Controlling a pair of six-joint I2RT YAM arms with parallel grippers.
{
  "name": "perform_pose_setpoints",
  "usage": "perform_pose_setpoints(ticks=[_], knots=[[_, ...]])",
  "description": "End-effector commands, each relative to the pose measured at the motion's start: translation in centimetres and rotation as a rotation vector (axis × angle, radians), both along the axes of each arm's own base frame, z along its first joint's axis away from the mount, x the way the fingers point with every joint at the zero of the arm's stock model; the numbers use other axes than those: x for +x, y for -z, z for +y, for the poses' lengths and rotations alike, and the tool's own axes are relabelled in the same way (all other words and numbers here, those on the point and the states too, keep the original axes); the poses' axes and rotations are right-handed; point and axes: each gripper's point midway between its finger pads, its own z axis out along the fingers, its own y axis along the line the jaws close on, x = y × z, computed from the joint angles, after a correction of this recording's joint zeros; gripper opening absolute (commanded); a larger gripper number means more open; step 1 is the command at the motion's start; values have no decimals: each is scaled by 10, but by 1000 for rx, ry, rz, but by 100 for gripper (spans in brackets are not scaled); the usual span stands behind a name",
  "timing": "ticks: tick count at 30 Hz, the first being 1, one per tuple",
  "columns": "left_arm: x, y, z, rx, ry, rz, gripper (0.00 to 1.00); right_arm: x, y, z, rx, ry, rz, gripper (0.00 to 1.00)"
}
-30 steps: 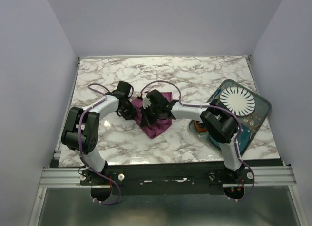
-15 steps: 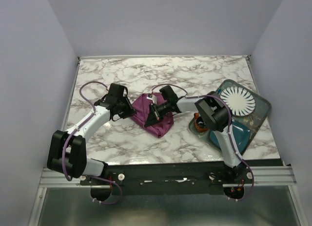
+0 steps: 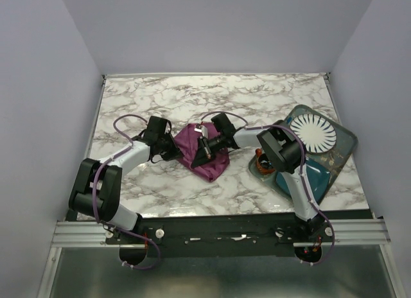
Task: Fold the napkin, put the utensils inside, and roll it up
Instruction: Roll the napkin with the utensil
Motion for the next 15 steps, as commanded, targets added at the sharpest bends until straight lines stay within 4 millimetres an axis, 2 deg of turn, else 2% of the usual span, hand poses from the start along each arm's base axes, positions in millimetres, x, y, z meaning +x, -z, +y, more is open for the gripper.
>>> perform_pose_setpoints(ticks=[1, 5, 8, 13, 15], knots=[[2, 21, -7, -10, 10, 26, 8, -8, 39, -19, -145, 50, 38, 1], [-9, 44, -3, 15, -14, 99, 2, -7, 32, -18, -145, 54, 28, 4], [-20, 60, 4, 46, -34, 139, 0, -2, 24, -19, -159, 59, 5, 13], [-35, 78, 10, 68, -46, 186, 0, 9, 7, -23, -243, 52, -103, 41], [-39, 81, 11, 69, -50, 195, 0, 15, -8, -25, -297, 60, -161, 50]])
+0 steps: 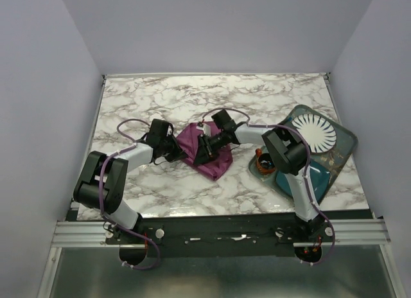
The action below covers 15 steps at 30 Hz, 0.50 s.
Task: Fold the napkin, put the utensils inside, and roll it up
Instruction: Roll the napkin with the utensil
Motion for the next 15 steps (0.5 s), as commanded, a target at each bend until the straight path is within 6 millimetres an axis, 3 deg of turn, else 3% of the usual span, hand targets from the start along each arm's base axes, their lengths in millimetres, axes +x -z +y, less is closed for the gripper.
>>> perform_pose_setpoints(ticks=[1, 6, 10, 15], knots=[[-46, 59, 24, 133, -21, 181, 0, 14, -5, -17, -220, 6, -186, 53], [-46, 63, 24, 139, -13, 184, 0, 28, -35, -30, -385, 17, -366, 65], [-47, 65, 22, 133, -4, 191, 0, 31, -43, -42, -556, 14, -608, 71], [-46, 63, 20, 122, 3, 191, 0, 26, -42, -34, -653, 24, -841, 72]])
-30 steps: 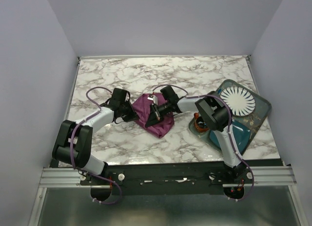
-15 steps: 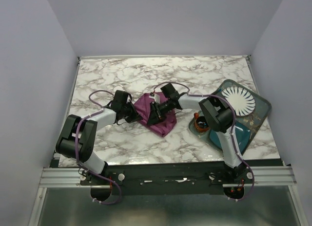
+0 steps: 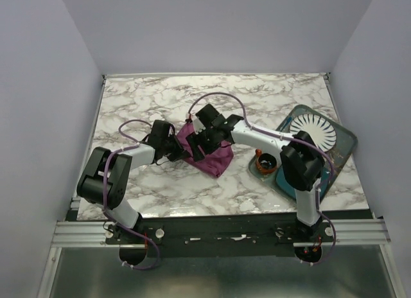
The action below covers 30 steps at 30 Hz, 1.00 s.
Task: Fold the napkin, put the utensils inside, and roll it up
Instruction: Roll the napkin with the utensil
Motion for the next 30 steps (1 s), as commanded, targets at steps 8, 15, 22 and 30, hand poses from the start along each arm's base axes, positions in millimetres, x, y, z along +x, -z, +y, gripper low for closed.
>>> perform_pose_setpoints(ticks=[8, 15, 22, 30], knots=[[-52, 52, 27, 153, 15, 214, 0, -15, 26, 1, -210, 19, -304, 70], [-54, 52, 27, 151, 13, 215, 0, -16, 56, -2, -263, 16, -334, 63], [-45, 33, 24, 127, 22, 153, 2, -28, 79, -8, -258, 35, -269, 21], [-11, -70, 40, 211, 11, -137, 39, -57, 75, 1, 97, -71, 101, 1]])
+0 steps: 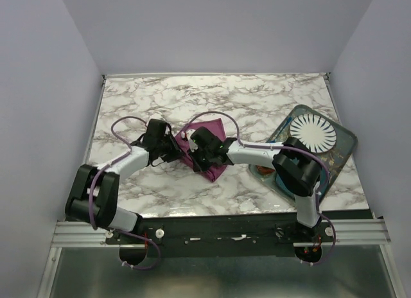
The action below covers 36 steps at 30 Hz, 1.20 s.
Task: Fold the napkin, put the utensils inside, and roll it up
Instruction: Roll the napkin with the utensil
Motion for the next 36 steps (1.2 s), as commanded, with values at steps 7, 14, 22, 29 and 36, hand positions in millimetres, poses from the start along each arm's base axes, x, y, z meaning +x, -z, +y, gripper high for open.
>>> perform_pose_setpoints(ticks=[7, 14, 22, 29, 36], knots=[[-7, -34, 5, 24, 41, -57, 23, -37, 26, -21, 374, -106, 692, 0], [3, -9, -11, -57, 46, -53, 14, -24, 32, -33, 430, -38, 805, 2], [5, 8, -15, -72, 40, -29, 12, -22, 39, -35, 414, 10, 863, 2], [-3, -19, -14, -103, 33, -90, 12, -18, 46, -42, 372, 66, 870, 2], [5, -24, -21, -129, 36, -96, 10, -12, 45, -43, 370, 77, 856, 2]])
